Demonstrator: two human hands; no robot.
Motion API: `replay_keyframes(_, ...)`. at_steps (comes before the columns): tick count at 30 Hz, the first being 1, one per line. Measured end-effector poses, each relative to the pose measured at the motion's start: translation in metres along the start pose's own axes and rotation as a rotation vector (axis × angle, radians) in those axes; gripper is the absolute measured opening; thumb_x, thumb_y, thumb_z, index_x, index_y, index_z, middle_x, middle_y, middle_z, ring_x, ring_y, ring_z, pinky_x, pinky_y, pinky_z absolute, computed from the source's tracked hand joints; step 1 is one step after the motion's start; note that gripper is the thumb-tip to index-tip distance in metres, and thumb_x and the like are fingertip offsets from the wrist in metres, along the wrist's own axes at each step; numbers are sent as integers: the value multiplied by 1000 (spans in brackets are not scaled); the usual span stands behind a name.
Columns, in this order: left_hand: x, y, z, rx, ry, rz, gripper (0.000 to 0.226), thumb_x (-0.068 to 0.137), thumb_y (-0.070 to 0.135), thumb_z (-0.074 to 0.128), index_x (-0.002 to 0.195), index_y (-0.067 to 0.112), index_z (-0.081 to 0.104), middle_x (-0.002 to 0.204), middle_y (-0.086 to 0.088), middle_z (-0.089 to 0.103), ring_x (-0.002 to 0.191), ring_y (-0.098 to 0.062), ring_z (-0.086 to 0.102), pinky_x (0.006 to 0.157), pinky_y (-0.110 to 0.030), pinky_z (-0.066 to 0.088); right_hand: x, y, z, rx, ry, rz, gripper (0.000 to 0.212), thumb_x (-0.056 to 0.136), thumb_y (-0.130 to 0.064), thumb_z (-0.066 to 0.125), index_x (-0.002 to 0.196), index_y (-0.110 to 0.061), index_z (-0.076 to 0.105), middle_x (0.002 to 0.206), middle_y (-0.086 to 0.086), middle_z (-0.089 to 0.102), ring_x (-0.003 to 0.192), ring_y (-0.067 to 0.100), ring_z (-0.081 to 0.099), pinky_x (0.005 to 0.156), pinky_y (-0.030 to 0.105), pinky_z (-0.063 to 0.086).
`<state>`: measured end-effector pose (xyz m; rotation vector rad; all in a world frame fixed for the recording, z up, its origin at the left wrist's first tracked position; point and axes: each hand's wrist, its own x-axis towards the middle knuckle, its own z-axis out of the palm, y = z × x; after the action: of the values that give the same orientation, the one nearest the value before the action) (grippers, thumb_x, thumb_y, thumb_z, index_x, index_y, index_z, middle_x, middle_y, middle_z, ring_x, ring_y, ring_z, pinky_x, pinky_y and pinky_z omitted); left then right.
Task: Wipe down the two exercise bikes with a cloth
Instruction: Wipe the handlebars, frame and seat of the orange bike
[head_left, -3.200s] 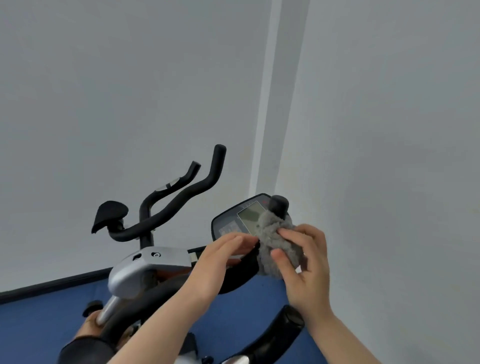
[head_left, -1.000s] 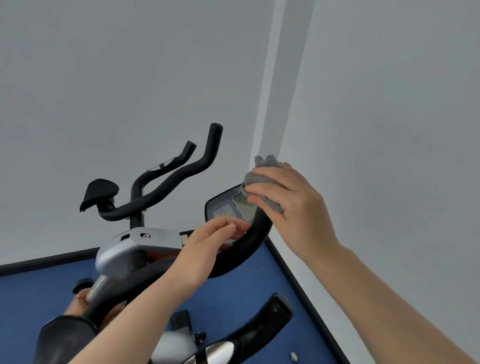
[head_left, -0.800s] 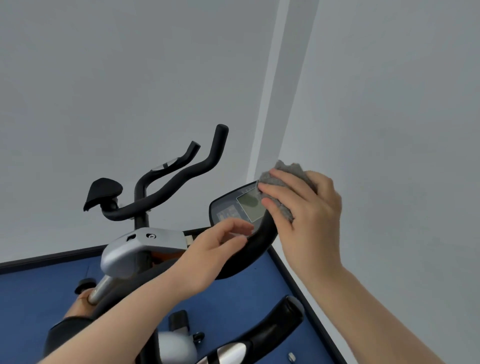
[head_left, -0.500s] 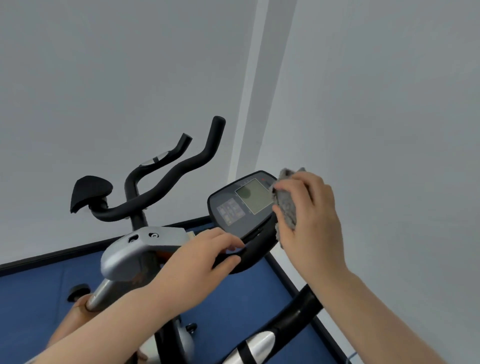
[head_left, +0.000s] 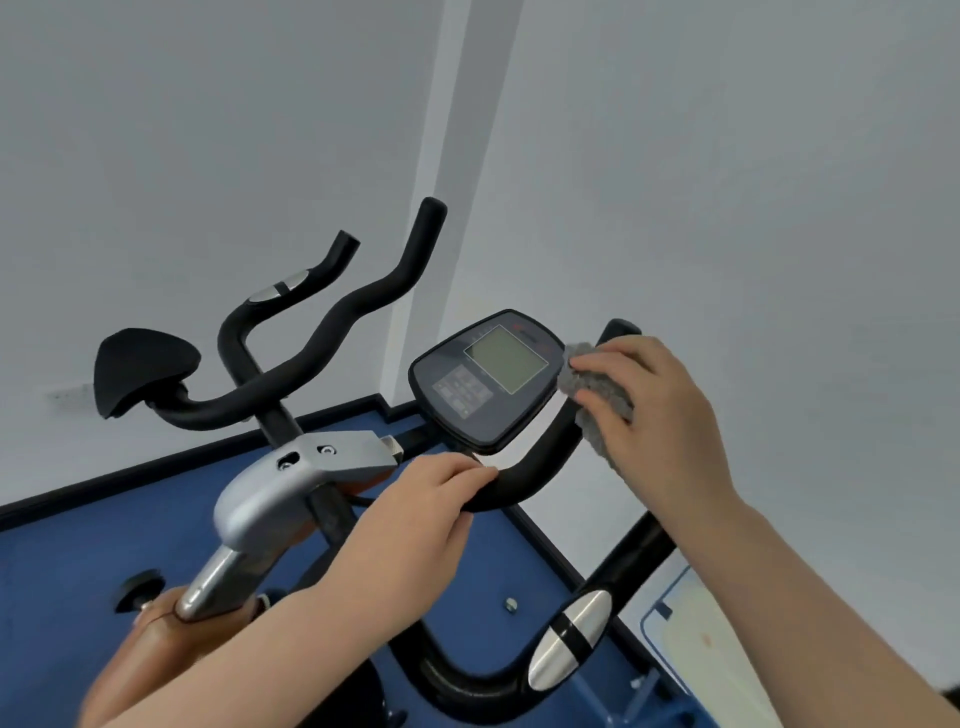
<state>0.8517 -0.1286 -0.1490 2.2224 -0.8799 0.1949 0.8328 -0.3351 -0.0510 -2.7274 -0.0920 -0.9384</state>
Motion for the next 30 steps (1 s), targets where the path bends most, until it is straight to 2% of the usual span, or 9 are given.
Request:
replay_keyframes(3, -8, -5, 0, -53, 23, -11, 47, 96, 9, 54, 140, 26, 51, 131, 18, 47, 121, 4, 35, 92, 5, 20, -19, -21, 22, -108, -112, 128, 14, 87, -12, 68, 99, -20, 68, 106, -8, 42, 98, 14, 47, 66, 14, 36)
replay_keyframes(6, -11, -7, 0, -102, 32, -9, 45, 96, 9, 53, 138, 24, 53, 132, 17, 47, 120, 8, 32, 93, 6, 15, -21, -26, 29, -6, -179, 254, 12, 88, -17, 67, 88, -28, 66, 98, -14, 39, 90, 12, 51, 66, 8, 33)
replay_keyframes(9, -10, -6, 0, -93, 44, -5, 43, 97, 10, 50, 139, 24, 52, 132, 16, 48, 122, 4, 33, 92, 6, 15, -7, -24, 20, 1, 15, 267, 13, 90, -13, 63, 88, -25, 67, 101, -12, 43, 88, 18, 55, 69, 31, 51)
replay_keyframes(11, -10, -4, 0, -79, 48, -3, 44, 98, 11, 47, 140, 24, 50, 133, 16, 47, 123, 2, 32, 90, 3, 19, -12, -35, 25, 19, 9, 349, 13, 92, -11, 60, 92, -22, 67, 103, -10, 43, 93, 21, 55, 70, 35, 52)
replay_keyframes(16, -18, -9, -13, -54, 79, -58, 40, 99, 20, 49, 137, 28, 48, 130, 16, 45, 118, -3, 40, 90, -14, 37, -53, -61, 49, 85, -202, 247, 15, 91, -19, 62, 92, -33, 64, 100, -17, 44, 92, 3, 51, 74, 9, 36)
replay_keyframes(21, -44, -22, -30, 99, 27, -120, 48, 97, 35, 48, 143, 32, 35, 129, 17, 40, 117, -7, 40, 92, -23, 41, -55, -60, 49, 116, 39, 461, 20, 94, -19, 58, 108, -33, 63, 101, -11, 44, 83, 5, 56, 73, 23, 49)
replay_keyframes(24, -60, -20, -36, 154, 24, -119, 45, 93, 31, 57, 137, 27, 47, 125, 13, 49, 110, -11, 49, 85, -27, 47, -78, -85, 70, 106, -60, 267, 23, 91, -21, 63, 110, -34, 63, 100, -18, 40, 89, -9, 50, 77, 2, 39)
replay_keyframes(27, -70, -24, -36, 138, 55, -133, 40, 88, 24, 66, 127, 22, 59, 116, 9, 58, 101, -14, 56, 78, -28, 51, -56, -66, 54, 67, -79, 273, 23, 90, -22, 64, 109, -35, 65, 102, -15, 46, 87, -1, 53, 71, 4, 37)
replay_keyframes(30, -82, -31, -33, 59, 122, -177, 36, 87, 28, 64, 123, 24, 62, 114, 14, 58, 101, -9, 53, 79, -19, 45, -51, -58, 51, 102, 62, 495, 23, 96, -21, 57, 116, -30, 61, 106, -7, 41, 86, 11, 58, 70, 14, 45)
